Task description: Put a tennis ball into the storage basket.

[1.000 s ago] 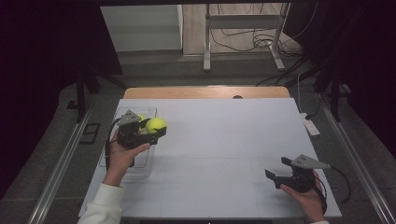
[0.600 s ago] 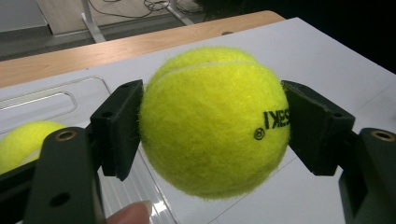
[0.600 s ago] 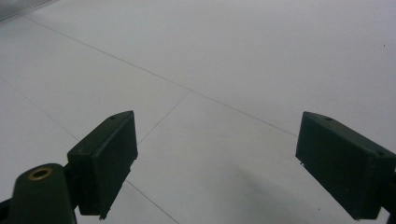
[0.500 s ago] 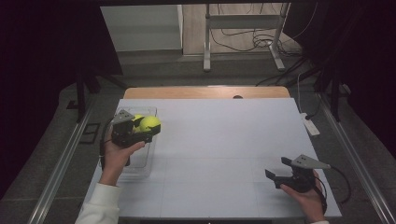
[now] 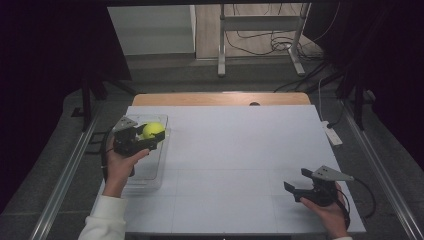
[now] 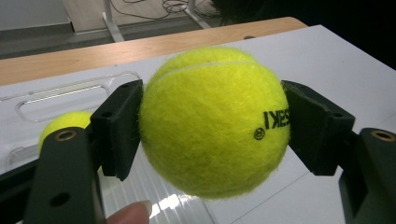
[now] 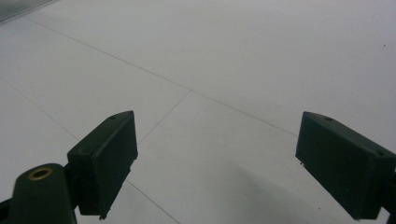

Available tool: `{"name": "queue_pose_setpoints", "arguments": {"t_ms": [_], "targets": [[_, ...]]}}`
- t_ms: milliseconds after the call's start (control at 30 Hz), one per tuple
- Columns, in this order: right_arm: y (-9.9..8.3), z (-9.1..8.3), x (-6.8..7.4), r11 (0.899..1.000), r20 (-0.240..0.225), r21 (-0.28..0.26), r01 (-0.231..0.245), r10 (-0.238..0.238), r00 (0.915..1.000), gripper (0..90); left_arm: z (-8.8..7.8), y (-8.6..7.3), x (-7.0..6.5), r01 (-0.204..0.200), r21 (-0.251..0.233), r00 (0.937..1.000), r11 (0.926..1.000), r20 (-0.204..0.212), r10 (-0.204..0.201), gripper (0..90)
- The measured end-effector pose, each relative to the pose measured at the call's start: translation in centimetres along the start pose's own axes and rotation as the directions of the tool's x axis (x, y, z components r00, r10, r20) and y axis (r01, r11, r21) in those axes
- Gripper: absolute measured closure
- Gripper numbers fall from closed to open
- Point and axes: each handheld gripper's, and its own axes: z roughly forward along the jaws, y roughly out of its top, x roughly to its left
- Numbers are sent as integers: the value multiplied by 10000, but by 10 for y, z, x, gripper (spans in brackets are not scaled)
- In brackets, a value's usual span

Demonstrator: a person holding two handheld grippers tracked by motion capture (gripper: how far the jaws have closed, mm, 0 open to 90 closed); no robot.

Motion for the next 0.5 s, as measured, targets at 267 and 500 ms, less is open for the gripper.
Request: {"name": "queue_pose_setpoints", "arguments": {"t_ms": [267,500], "targets": [[0,0,0,10000,9,-19,7,-7,10000,133,-3,-1,14,219,-90,9988,9997,-436,-223,270],[0,0,0,10000,-8,-17,-1,1,10000,134,-3,-5,24,457,-56,9960,9989,-771,-460,271]]}}
